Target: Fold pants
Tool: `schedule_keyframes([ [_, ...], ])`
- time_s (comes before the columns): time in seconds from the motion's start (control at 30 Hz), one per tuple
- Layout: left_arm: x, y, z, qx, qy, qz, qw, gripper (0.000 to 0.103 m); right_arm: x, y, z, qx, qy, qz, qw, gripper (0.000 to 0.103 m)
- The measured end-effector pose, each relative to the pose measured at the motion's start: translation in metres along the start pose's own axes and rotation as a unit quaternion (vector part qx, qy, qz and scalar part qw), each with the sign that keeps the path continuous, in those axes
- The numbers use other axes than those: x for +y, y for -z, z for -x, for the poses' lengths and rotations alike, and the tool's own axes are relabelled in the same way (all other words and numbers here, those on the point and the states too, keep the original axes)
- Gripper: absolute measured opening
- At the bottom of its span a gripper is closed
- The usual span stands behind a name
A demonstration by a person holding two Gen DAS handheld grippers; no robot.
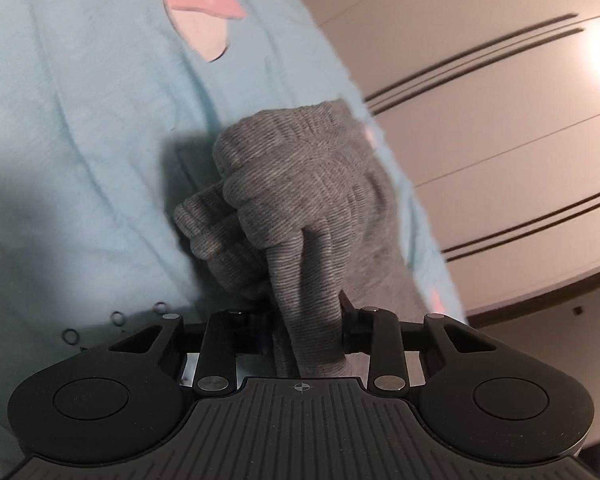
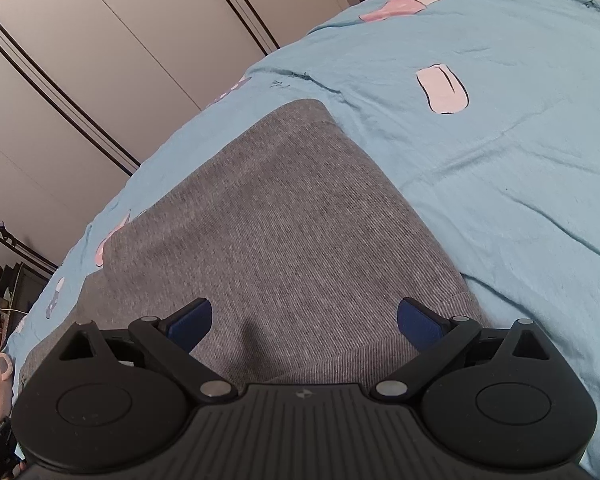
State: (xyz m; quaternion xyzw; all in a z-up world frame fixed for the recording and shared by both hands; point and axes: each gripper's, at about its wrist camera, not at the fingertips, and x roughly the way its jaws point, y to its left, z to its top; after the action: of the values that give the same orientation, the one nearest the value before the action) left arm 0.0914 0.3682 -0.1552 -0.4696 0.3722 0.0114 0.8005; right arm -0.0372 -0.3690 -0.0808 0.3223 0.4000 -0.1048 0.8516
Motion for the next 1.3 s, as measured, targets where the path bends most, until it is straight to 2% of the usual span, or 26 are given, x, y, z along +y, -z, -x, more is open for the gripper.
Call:
schedule_keyframes([
  [0.1, 0.0, -0.002, -0.006, 0.007, -0.007, 0.017, 0.9998, 0.041, 0.002, 0.0, -0.002, 0.001, 0.003, 0.003, 1.0, 0.099],
  [0.2, -0.004, -0.004, -0.01, 0.004, 0.0, 0.04, 0.9992, 0.056, 0.003, 0.0, -0.003, 0.003, 0.007, 0.009, 1.0, 0.099],
  [0.23, -0.007, -0.005, -0.012, 0.002, 0.0, 0.041, 0.9991, 0.053, 0.003, 0.0, -0.003, 0.003, 0.007, 0.01, 1.0, 0.099],
  [0.33, -0.018, -0.001, -0.009, -0.01, -0.021, 0.01, 0.9997, 0.031, 0.002, -0.001, -0.003, 0.002, 0.003, 0.005, 1.0, 0.099],
  [0.4, -0.02, 0.001, -0.005, -0.021, -0.014, 0.0, 0.9997, 0.023, 0.001, -0.001, -0.002, 0.001, 0.0, 0.002, 1.0, 0.099],
  [0.57, -0.034, 0.004, 0.004, -0.029, -0.024, -0.033, 0.9987, 0.02, -0.003, -0.001, -0.001, -0.001, -0.007, -0.008, 1.0, 0.099],
  [0.67, -0.047, 0.002, -0.002, -0.022, -0.061, -0.046, 0.9968, 0.02, -0.006, -0.002, 0.0, -0.002, -0.015, -0.016, 1.0, 0.099],
  [0.77, -0.081, 0.012, 0.02, -0.058, -0.066, -0.122, 0.9887, 0.018, -0.013, -0.003, 0.005, -0.006, -0.03, -0.035, 0.999, 0.099],
  [0.83, -0.12, 0.023, 0.035, -0.082, -0.058, -0.181, 0.9783, 0.018, -0.02, -0.003, 0.011, -0.014, -0.046, -0.057, 0.997, 0.099],
  [0.9, -0.162, 0.039, 0.05, -0.108, -0.044, -0.239, 0.9639, 0.018, -0.028, -0.003, 0.02, -0.03, -0.06, -0.079, 0.995, 0.099],
  [0.97, -0.213, 0.068, 0.063, -0.138, -0.012, -0.303, 0.9427, 0.018, -0.034, -0.004, 0.034, -0.06, -0.053, -0.089, 0.993, 0.099],
  [1.03, -0.266, 0.11, 0.064, -0.156, 0.044, -0.372, 0.914, 0.018, -0.039, -0.006, 0.048, -0.086, -0.046, -0.092, 0.991, 0.099],
  [1.1, -0.31, 0.159, 0.058, -0.147, 0.094, -0.429, 0.8864, 0.019, -0.045, -0.007, 0.06, -0.106, -0.055, -0.103, 0.988, 0.099],
  [1.13, -0.328, 0.185, 0.049, -0.133, 0.112, -0.458, 0.8718, 0.02, -0.048, -0.007, 0.065, -0.112, -0.06, -0.107, 0.986, 0.099],
  [1.2, -0.352, 0.24, 0.023, -0.093, 0.122, -0.516, 0.8428, 0.022, -0.054, -0.008, 0.075, -0.121, -0.062, -0.109, 0.985, 0.099],
  [1.27, -0.361, 0.304, -0.013, -0.016, 0.128, -0.584, 0.8012, 0.034, -0.062, -0.009, 0.082, -0.129, -0.061, -0.11, 0.984, 0.099],
  [1.3, -0.358, 0.331, -0.031, 0.027, 0.123, -0.61, 0.7824, 0.048, -0.067, -0.01, 0.085, -0.131, -0.061, -0.111, 0.983, 0.099],
])
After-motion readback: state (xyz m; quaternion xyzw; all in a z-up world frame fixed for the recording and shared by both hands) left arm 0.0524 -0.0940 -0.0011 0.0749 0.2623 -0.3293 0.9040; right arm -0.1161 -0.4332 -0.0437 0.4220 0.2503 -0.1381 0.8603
